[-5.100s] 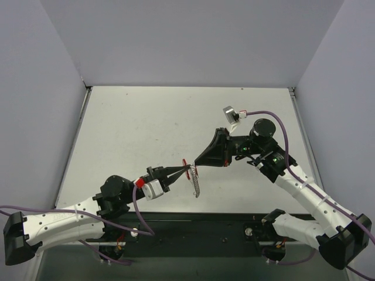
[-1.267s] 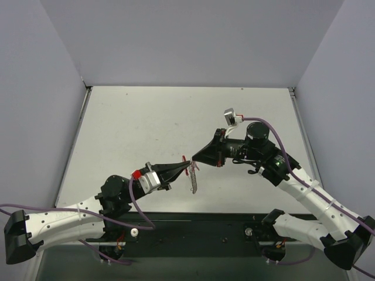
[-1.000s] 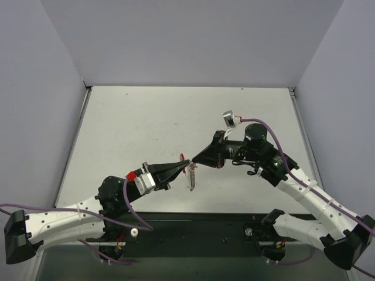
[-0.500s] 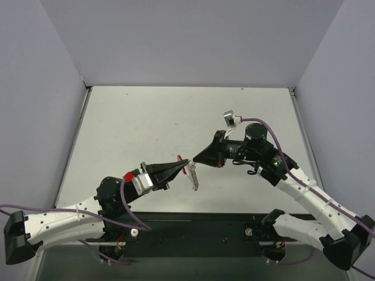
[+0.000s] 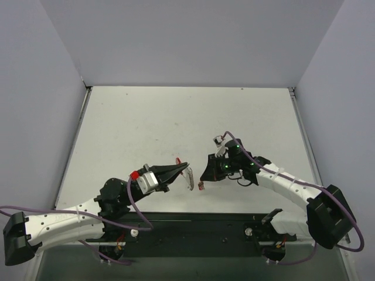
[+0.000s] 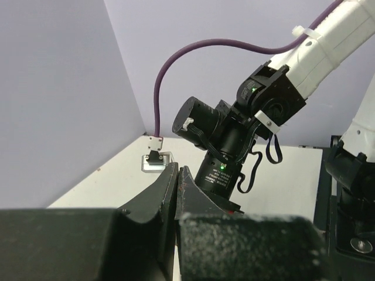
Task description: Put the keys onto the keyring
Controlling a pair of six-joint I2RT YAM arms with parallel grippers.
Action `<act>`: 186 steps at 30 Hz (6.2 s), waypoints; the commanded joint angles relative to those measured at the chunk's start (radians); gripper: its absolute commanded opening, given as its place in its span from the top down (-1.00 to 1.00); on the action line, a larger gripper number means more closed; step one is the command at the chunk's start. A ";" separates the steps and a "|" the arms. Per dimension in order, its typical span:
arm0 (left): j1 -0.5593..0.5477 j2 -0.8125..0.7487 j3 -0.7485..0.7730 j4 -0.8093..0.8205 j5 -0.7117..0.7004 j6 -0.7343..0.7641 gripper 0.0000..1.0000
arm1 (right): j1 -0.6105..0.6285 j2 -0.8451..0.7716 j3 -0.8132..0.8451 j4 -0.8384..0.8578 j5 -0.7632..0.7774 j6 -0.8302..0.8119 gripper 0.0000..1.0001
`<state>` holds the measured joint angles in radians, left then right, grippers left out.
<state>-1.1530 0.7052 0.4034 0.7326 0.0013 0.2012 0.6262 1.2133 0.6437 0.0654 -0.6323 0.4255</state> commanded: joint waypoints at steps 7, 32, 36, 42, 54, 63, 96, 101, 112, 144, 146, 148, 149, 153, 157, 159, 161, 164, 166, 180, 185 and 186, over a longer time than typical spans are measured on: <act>-0.005 -0.062 -0.044 -0.039 -0.041 -0.062 1.00 | -0.020 -0.027 -0.059 0.102 0.066 -0.016 -0.04; -0.005 -0.058 0.026 0.123 0.175 -0.184 1.00 | 0.055 -0.408 0.054 0.527 -0.319 0.065 -0.39; -0.005 -0.029 0.043 0.139 0.198 -0.190 1.00 | 0.069 -0.405 0.062 0.572 -0.354 0.081 -0.36; -0.005 -0.010 0.052 0.177 0.207 -0.195 1.00 | 0.081 -0.379 0.082 0.626 -0.400 0.114 -0.26; -0.007 0.008 0.052 0.217 0.215 -0.227 1.00 | 0.122 -0.348 0.109 0.619 -0.399 0.111 0.00; -0.005 0.013 0.057 0.214 0.210 -0.218 1.00 | 0.133 -0.337 0.134 0.596 -0.395 0.110 0.67; -0.004 -0.061 0.385 -0.626 0.250 -0.098 0.16 | 0.144 -0.316 0.307 -0.117 -0.208 -0.277 1.00; -0.004 0.005 0.538 -0.909 0.227 -0.111 -0.05 | 0.145 -0.299 0.350 -0.225 -0.199 -0.335 1.00; -0.004 0.295 0.765 -1.276 0.285 -0.135 -0.16 | 0.150 -0.258 0.441 -0.386 -0.225 -0.418 1.00; 0.016 0.369 0.739 -1.131 0.353 -0.140 0.63 | 0.158 -0.273 0.418 -0.400 -0.267 -0.453 1.00; 0.016 0.384 0.741 -1.133 0.365 -0.144 0.77 | 0.158 -0.274 0.416 -0.398 -0.262 -0.452 1.00; 0.015 0.393 0.749 -1.147 0.367 -0.149 0.89 | 0.158 -0.279 0.415 -0.397 -0.254 -0.452 1.00; 0.016 0.404 0.752 -1.151 0.353 -0.151 1.00 | 0.158 -0.281 0.415 -0.395 -0.248 -0.450 1.00; 0.015 0.412 0.752 -1.171 0.341 -0.151 1.00 | 0.156 -0.287 0.415 -0.383 -0.231 -0.444 1.00; 0.016 0.387 0.724 -1.153 0.324 -0.143 1.00 | 0.155 -0.323 0.392 -0.334 -0.166 -0.426 0.62; 0.015 0.349 0.692 -1.113 0.286 -0.144 1.00 | 0.153 -0.354 0.361 -0.284 -0.101 -0.398 0.03; 0.015 0.301 0.664 -1.081 0.246 -0.155 1.00 | 0.152 -0.405 0.340 -0.251 -0.023 -0.377 -0.21; 0.015 0.232 0.592 -1.012 0.218 -0.154 1.00 | 0.133 -0.448 0.306 -0.202 0.051 -0.349 -0.49; 0.016 0.200 0.539 -0.958 0.177 -0.167 1.00 | 0.116 -0.449 0.291 -0.187 0.082 -0.321 -0.59; 0.019 0.021 0.361 -0.900 -0.208 -0.312 1.00 | -0.031 -0.209 0.223 -0.157 0.261 -0.071 -0.66; 0.030 -0.016 0.334 -0.941 -0.317 -0.341 1.00 | -0.002 -0.071 0.240 -0.238 0.377 -0.056 -0.66; 0.042 -0.018 0.334 -0.952 -0.326 -0.348 1.00 | 0.016 -0.014 0.258 -0.252 0.399 -0.063 -0.66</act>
<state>-1.1332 0.7105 0.7338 -0.2436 -0.2146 -0.1005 0.6029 1.0847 0.8688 -0.1276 -0.3626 0.3389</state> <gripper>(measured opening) 0.024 0.831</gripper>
